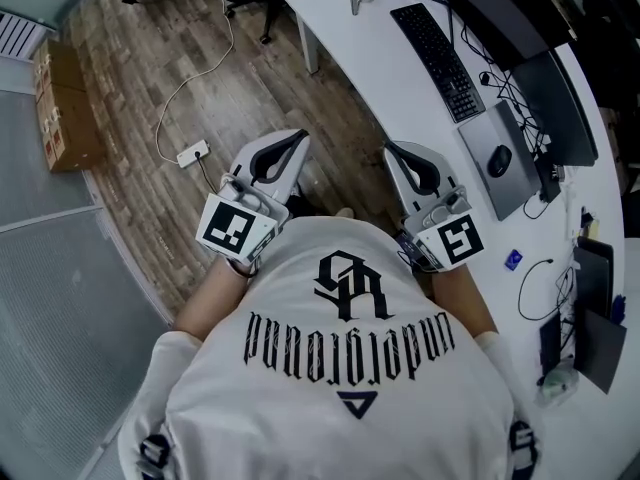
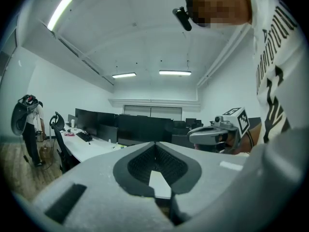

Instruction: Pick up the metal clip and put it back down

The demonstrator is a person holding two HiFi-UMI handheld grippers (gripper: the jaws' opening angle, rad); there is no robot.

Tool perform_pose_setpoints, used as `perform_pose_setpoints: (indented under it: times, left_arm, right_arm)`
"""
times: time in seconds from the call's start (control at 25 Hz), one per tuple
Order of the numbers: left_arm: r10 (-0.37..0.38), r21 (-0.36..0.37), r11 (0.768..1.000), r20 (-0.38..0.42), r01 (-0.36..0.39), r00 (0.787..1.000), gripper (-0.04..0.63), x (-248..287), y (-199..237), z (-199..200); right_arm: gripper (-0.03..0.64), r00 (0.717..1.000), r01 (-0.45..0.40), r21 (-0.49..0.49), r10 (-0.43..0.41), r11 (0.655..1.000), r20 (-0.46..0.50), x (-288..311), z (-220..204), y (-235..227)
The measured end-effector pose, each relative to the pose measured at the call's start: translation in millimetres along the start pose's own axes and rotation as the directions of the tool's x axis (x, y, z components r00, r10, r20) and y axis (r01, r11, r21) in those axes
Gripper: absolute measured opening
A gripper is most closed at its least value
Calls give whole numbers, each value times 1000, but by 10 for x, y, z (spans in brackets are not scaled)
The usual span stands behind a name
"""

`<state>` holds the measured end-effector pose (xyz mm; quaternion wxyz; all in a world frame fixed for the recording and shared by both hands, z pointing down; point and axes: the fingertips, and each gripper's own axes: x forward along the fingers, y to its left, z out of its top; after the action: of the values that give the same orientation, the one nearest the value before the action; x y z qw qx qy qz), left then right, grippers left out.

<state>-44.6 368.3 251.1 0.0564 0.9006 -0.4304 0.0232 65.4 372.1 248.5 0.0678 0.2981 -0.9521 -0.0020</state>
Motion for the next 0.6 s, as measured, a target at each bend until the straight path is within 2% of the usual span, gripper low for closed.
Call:
perform_pose_setpoints:
  times: [0.6]
  left_arm:
    - [-88, -6, 996, 9, 88, 996, 12, -211, 1427, 115]
  right_arm:
    - [6, 997, 68, 9, -68, 998, -32, 1431, 203, 136]
